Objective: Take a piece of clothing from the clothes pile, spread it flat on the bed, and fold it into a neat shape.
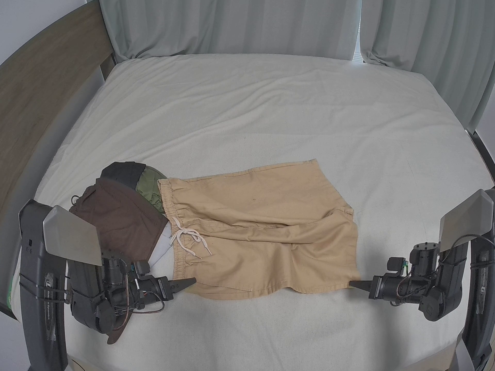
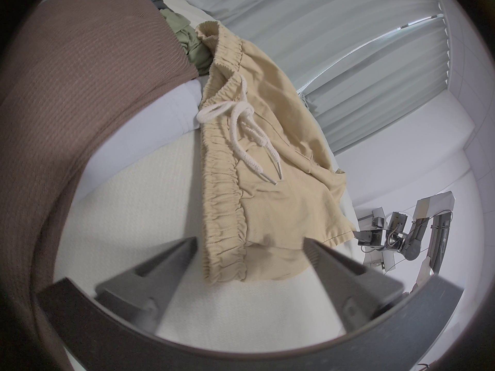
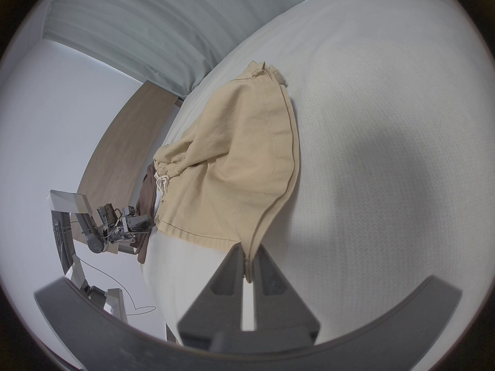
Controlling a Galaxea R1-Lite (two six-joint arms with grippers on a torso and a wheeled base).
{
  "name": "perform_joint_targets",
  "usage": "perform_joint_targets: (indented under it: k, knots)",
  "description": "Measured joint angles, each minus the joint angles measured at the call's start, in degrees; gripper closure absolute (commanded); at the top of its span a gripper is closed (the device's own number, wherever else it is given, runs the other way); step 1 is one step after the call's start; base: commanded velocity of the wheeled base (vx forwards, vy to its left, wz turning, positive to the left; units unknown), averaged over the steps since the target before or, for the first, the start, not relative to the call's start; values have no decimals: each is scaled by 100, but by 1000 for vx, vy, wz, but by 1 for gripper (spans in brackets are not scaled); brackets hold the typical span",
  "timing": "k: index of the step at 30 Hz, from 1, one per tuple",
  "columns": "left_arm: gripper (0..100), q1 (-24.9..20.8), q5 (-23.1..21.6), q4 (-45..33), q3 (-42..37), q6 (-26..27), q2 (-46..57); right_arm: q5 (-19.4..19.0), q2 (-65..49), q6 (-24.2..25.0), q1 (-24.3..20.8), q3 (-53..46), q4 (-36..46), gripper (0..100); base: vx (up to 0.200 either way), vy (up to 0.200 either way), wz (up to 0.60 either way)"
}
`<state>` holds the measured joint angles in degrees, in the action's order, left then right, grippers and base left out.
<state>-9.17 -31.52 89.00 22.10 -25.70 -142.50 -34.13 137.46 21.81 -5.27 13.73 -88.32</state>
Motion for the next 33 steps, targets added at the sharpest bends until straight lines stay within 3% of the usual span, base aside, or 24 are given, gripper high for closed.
perform_joint_targets:
  k: [15,24,33]
  knots:
    - [100,85,-20,-7,-226,55,197,-11,-9,-33,10,-116,-2,100,0,0,0]
    - [100,383,-315,-5,-870,161,777,-234,-48,-723,191,-602,7,100,0,0,0]
    - [100,650,-490,-5,-1282,499,984,-271,-30,-1015,340,-913,16,100,0,0,0]
